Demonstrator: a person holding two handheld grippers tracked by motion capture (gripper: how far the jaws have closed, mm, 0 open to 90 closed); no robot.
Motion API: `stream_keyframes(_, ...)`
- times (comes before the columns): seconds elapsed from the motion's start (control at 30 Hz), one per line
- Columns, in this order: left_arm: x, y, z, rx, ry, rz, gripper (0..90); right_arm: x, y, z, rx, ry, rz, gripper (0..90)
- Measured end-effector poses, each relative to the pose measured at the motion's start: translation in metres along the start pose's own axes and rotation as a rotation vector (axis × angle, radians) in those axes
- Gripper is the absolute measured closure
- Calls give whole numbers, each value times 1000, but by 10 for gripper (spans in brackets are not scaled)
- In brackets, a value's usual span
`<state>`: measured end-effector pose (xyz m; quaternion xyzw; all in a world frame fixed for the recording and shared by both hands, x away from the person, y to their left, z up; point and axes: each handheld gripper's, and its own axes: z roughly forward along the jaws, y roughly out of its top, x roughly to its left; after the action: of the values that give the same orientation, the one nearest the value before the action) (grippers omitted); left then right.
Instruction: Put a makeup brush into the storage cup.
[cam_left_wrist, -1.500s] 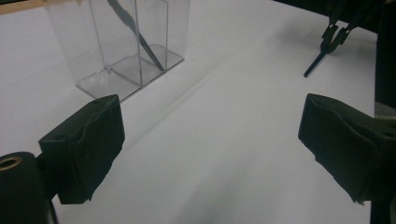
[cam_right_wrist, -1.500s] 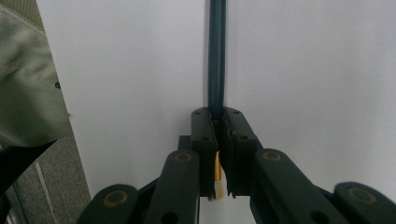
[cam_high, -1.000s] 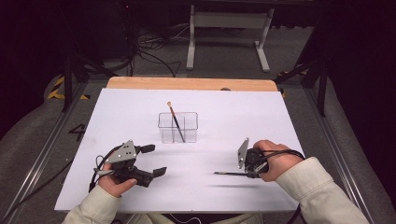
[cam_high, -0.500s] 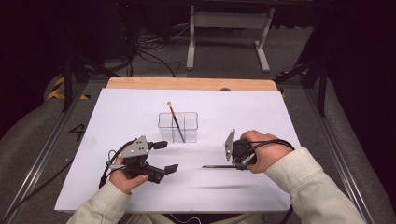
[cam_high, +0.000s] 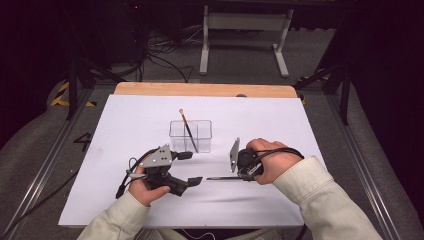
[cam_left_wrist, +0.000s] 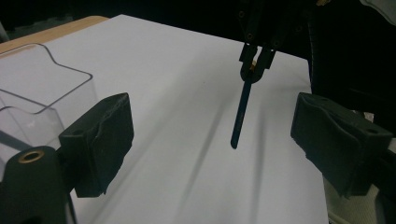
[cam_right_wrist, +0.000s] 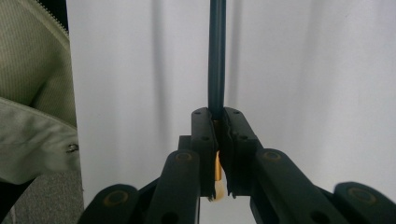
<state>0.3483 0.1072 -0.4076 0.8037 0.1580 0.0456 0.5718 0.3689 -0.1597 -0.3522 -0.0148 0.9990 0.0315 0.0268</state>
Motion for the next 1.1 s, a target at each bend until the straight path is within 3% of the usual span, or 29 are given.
stream_keyframes(0.13, -3, 1, 13, 19, -29, 11, 162, 0, 6, 2, -3, 4, -8, 844)
stream_keyframes(0.63, -5, 0, 20, 53, -61, 44, 187, 1, 13, 1, -33, 0, -14, 844)
stream_keyframes(1.1, -3, -3, 24, 87, -82, 68, 369, 1, 15, -3, -64, -27, -22, 843)
